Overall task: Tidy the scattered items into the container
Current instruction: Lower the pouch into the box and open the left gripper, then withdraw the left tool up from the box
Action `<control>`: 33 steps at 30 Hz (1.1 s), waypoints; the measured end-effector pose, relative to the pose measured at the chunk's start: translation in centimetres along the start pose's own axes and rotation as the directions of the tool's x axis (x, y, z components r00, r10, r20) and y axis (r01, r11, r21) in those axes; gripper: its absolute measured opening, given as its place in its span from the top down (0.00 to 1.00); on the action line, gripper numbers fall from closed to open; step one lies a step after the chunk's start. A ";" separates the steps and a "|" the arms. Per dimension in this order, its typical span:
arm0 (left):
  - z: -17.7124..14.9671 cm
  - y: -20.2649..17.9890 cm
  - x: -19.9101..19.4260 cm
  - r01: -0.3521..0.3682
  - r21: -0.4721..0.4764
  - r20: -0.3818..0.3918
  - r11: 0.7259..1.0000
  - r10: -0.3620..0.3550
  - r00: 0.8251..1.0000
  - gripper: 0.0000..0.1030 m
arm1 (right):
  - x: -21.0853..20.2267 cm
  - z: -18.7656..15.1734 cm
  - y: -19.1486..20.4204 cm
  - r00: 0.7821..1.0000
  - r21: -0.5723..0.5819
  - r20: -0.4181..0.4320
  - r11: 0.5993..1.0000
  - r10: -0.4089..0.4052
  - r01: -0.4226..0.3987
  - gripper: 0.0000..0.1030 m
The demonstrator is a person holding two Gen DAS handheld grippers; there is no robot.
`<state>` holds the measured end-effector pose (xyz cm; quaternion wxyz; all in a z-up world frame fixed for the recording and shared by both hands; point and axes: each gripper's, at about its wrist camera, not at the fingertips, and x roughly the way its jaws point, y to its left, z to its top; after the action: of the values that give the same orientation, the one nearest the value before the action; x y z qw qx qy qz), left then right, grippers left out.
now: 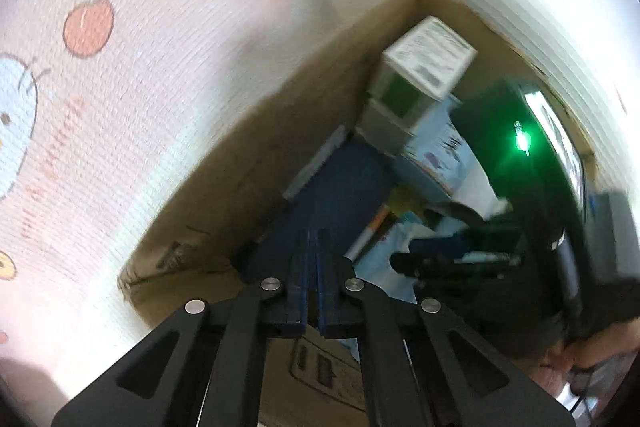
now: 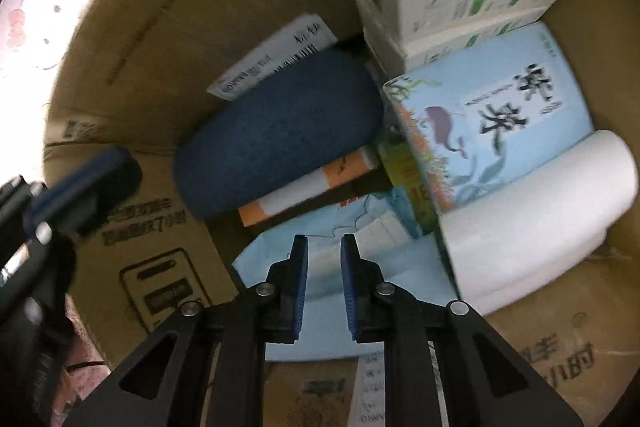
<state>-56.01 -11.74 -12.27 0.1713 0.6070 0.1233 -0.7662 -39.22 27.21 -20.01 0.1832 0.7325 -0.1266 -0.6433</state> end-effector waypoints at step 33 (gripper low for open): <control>0.2 -2.3 -2.1 0.016 -0.014 -0.065 1.000 -0.017 0.998 0.65 | -8.8 -0.8 -3.7 0.997 -0.017 0.013 0.997 -0.077 0.077 0.47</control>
<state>-56.75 -9.46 -10.23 0.1648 0.6296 0.1389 -0.7464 -39.80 34.29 -13.65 0.1637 0.7312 -0.0937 -0.6556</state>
